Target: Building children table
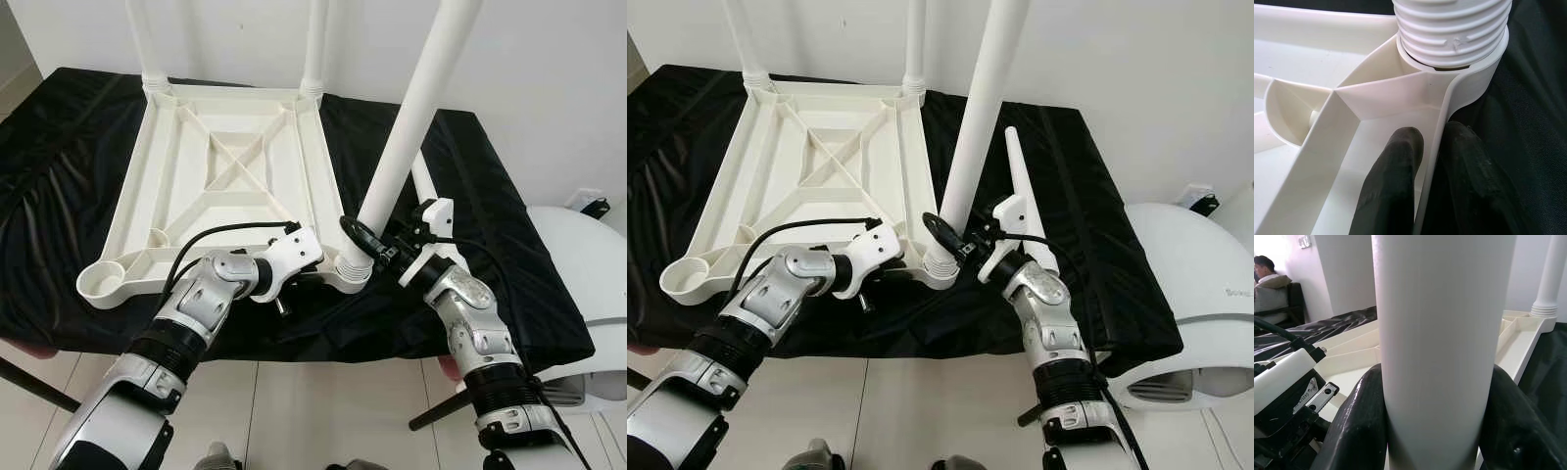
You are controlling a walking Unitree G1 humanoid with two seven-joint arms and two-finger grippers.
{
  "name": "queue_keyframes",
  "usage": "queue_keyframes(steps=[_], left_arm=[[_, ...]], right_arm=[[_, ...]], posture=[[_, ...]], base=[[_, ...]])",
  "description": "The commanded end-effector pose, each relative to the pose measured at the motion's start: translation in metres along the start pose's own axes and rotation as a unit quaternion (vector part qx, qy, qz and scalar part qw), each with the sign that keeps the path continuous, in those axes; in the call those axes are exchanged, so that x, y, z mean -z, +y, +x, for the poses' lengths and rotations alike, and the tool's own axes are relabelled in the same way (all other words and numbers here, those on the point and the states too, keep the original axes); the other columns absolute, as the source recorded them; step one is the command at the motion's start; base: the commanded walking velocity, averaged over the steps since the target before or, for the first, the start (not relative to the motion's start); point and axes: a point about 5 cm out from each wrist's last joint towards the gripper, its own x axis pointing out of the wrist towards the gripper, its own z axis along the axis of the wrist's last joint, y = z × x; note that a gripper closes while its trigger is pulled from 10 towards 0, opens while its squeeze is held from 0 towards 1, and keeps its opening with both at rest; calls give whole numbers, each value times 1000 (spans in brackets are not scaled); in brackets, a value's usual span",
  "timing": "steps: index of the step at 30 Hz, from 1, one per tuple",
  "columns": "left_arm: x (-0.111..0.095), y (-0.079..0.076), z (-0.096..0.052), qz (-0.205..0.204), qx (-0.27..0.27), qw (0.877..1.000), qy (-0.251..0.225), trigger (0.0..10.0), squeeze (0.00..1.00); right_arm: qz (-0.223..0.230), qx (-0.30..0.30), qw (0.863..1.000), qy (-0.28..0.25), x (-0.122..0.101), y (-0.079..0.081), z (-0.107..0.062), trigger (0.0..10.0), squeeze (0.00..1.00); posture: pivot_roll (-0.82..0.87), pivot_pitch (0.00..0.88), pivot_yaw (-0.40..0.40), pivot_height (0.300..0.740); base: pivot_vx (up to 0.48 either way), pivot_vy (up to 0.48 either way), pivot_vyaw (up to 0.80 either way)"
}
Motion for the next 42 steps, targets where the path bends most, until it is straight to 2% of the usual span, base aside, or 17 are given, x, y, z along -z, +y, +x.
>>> queue_keyframes(steps=[1, 18, 42], left_arm=[[-1, 2, -3, -4, -21, 1000, -9, 10000, 0], [-4, 2, -2, -1, -19, 1000, -13, 10000, 0], [-6, 3, -3, 0, -23, 1000, -16, 10000, 0]], right_arm=[[8, 9, 999, 34, 14, 5, -8, 10000, 0], [18, 27, 999, 34, 16, 22, -11, 10000, 0], [14, 57, 997, 54, 18, 29, -6, 10000, 0]], posture=[[27, 31, -75, 740], [17, 34, -68, 740], [19, 34, -67, 740]], base=[[0, 0, 0], [0, 0, 0], [0, 0, 0]])
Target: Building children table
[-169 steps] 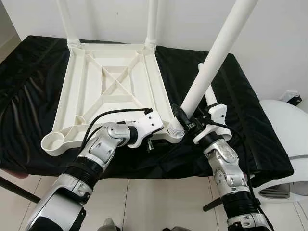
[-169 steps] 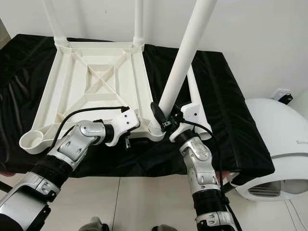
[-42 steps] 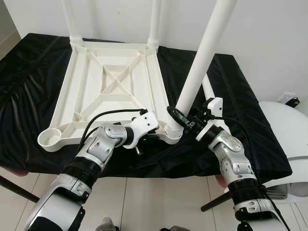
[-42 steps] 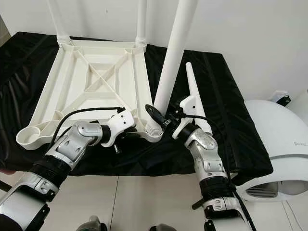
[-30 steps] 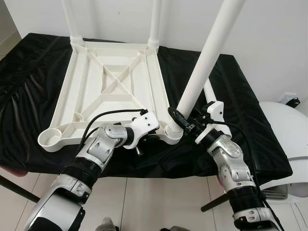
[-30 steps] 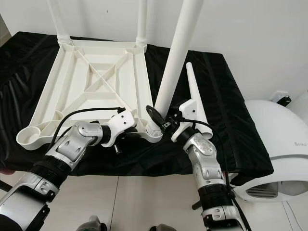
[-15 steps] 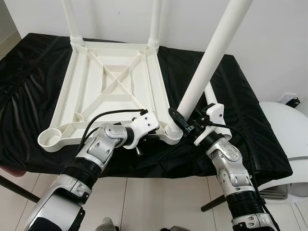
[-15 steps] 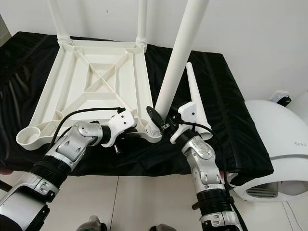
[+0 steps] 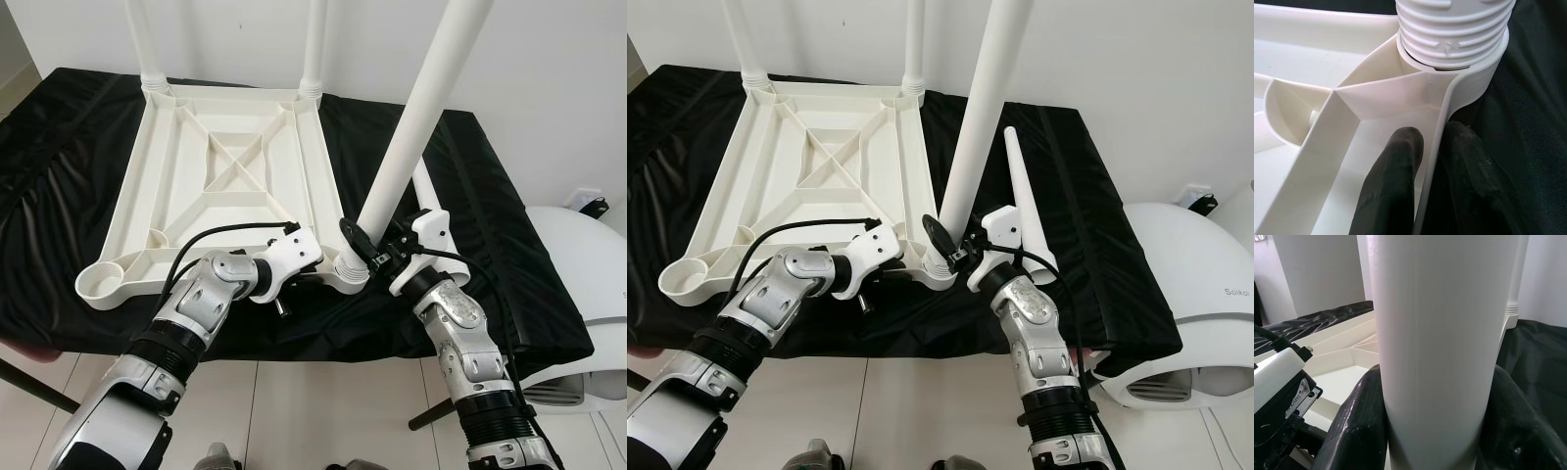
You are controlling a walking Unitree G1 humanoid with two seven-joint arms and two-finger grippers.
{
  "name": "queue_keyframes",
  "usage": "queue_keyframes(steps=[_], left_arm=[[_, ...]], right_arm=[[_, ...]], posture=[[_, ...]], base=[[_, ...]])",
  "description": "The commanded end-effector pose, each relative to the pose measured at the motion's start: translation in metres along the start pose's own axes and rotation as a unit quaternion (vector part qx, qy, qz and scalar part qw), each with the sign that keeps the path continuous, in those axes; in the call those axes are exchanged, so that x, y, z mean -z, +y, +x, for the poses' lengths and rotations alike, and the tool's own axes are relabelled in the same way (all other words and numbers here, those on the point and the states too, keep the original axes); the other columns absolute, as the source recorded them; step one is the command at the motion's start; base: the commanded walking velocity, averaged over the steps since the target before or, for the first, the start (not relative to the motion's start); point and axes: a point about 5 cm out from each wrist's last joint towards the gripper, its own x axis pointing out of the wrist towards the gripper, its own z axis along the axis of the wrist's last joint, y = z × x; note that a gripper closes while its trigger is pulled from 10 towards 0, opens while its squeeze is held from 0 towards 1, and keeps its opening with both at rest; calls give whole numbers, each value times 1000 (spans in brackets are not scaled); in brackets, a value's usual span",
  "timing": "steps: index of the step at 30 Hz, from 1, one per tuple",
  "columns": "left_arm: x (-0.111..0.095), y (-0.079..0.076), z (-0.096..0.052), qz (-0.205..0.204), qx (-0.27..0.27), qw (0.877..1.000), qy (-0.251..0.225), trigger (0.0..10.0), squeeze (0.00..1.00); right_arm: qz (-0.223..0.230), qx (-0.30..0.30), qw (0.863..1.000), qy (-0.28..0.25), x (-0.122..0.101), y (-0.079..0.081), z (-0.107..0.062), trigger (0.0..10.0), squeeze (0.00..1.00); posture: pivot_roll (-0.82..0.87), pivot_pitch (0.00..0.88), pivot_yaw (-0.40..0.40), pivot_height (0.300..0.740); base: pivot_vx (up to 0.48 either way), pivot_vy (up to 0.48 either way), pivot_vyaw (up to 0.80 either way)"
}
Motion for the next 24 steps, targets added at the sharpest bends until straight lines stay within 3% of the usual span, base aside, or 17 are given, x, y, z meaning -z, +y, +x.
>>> queue_keyframes(steps=[1, 24], left_arm=[[-5, 4, -3, 1, -23, 1000, -15, 10000, 0], [-6, 6, -3, 2, -23, 1000, -16, 10000, 0]], right_arm=[[16, -4, 999, 41, 16, 6, -4, 10000, 0], [18, 37, 998, 44, 16, 8, -5, 10000, 0]], posture=[[18, 35, -66, 740], [13, 43, -58, 740]], base=[[0, 0, 0], [0, 0, 0]])
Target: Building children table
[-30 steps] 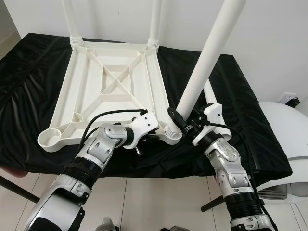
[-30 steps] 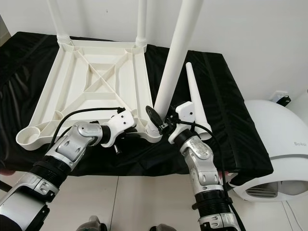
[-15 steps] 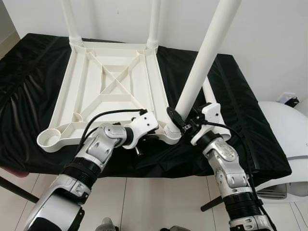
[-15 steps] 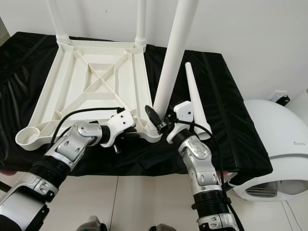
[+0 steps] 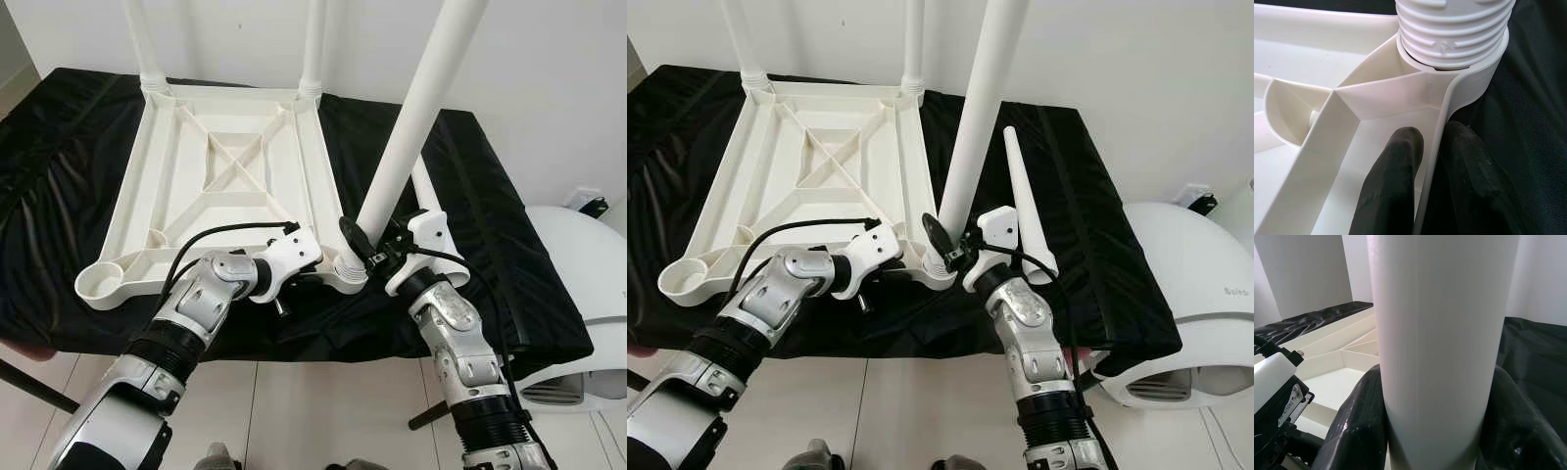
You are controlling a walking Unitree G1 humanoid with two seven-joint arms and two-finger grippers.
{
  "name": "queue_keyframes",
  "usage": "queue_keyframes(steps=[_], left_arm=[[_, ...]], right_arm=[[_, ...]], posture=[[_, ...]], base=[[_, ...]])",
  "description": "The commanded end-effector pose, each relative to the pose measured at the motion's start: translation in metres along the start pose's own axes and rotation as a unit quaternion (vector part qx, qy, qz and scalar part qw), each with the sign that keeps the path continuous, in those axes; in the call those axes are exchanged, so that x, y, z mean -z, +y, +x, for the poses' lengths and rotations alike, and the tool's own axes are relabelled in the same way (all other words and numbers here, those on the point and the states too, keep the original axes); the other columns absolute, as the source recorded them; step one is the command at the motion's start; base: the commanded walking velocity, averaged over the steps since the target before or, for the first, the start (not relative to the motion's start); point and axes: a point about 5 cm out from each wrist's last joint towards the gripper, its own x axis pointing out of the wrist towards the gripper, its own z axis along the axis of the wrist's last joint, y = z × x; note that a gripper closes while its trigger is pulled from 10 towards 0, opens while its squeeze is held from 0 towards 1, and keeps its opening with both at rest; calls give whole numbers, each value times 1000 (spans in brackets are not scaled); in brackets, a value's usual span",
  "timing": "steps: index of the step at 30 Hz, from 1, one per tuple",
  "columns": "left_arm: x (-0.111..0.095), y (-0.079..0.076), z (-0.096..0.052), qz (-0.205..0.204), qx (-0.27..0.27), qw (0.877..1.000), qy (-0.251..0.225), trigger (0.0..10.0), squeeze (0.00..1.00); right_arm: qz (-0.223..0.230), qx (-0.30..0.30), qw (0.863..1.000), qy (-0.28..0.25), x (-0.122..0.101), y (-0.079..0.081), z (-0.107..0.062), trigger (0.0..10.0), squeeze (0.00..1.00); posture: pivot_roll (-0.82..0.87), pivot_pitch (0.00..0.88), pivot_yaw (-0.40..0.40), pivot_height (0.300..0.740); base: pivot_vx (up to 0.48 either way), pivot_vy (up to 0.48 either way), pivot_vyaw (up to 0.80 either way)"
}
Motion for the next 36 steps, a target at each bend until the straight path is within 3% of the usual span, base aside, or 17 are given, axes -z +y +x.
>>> queue_keyframes(steps=[1, 36], left_arm=[[-7, 6, -3, 3, -23, 1000, -16, 10000, 0], [-9, 9, 0, 5, -27, 999, -16, 10000, 0]], right_arm=[[15, 6, 999, 43, 17, 2, -6, 10000, 0], [-9, 97, 995, 19, 9, 1, -9, 10000, 0]], posture=[[13, 42, -58, 740], [-3, 19, -44, 740]], base=[[0, 0, 0], [0, 0, 0]])
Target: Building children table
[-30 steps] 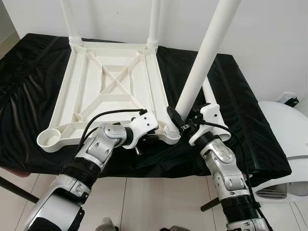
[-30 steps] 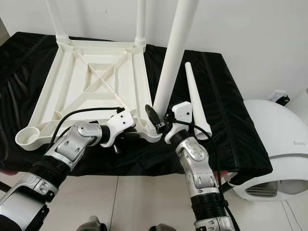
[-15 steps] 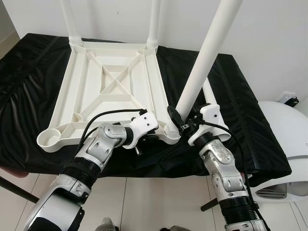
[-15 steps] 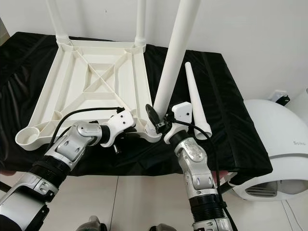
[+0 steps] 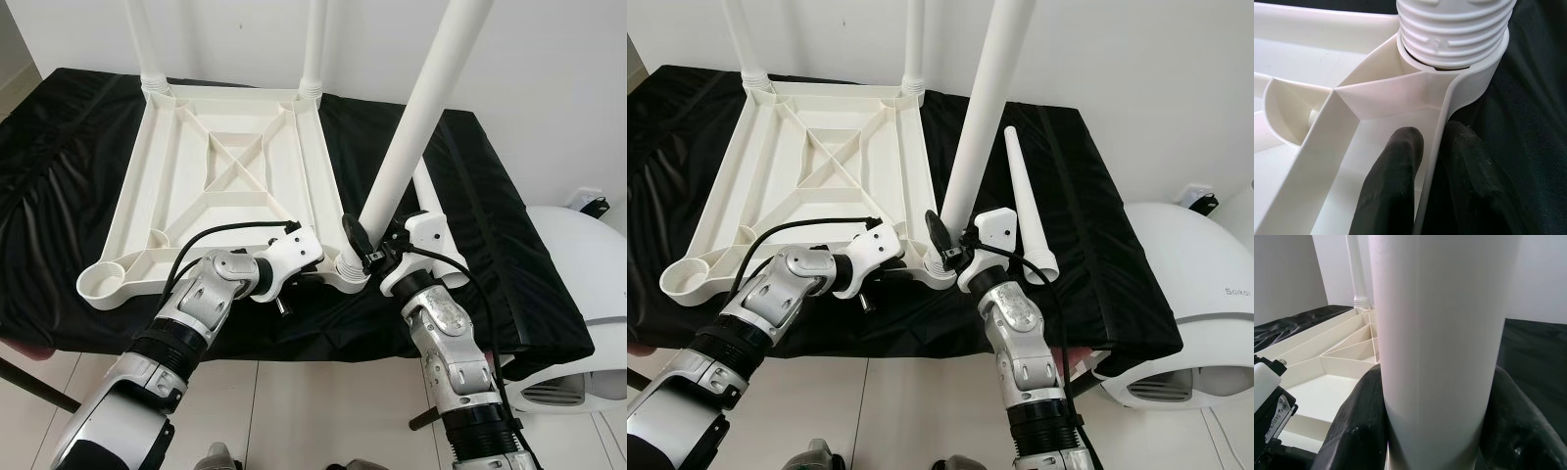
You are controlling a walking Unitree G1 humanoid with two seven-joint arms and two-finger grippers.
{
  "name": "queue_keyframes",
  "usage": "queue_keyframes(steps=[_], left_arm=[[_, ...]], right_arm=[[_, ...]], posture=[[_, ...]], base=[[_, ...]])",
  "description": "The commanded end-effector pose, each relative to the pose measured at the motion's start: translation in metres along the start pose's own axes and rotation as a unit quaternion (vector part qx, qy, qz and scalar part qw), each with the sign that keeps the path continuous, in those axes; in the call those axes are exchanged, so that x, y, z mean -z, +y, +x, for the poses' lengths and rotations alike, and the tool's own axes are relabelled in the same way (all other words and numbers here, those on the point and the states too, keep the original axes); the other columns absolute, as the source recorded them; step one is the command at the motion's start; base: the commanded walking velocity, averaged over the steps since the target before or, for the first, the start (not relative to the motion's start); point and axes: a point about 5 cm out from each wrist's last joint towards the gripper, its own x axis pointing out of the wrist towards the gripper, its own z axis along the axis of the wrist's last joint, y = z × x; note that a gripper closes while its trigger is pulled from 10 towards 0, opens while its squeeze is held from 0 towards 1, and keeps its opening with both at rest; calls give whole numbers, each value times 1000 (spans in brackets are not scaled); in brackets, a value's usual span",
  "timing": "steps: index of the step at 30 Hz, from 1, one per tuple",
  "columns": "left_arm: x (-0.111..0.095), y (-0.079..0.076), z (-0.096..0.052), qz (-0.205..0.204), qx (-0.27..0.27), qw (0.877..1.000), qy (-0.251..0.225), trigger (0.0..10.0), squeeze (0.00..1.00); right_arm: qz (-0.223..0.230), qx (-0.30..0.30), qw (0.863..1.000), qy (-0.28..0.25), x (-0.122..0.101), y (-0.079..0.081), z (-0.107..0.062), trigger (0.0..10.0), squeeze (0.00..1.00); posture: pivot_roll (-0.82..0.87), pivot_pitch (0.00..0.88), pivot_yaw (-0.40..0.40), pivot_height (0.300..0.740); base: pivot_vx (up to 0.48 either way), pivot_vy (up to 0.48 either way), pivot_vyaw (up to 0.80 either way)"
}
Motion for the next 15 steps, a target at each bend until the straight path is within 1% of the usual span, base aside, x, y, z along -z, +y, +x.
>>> queue_keyframes(steps=[1, 11, 15], left_arm=[[-9, 8, -1, 9, -27, 999, -18, 10000, 0], [-10, 9, -1, 10, -28, 999, -18, 10000, 0], [-10, 10, -1, 10, -29, 999, -18, 10000, 0]], right_arm=[[-1, 21, 999, 35, 13, -4, -8, 10000, 0], [-4, 50, 998, 30, 12, -1, -10, 10000, 0], [-11, 70, 997, 29, 12, -2, -9, 10000, 0]], posture=[[-7, 10, -41, 740], [-7, 0, -37, 740], [-6, 2, -37, 740]], base=[[0, 0, 0], [0, 0, 0], [0, 0, 0]])
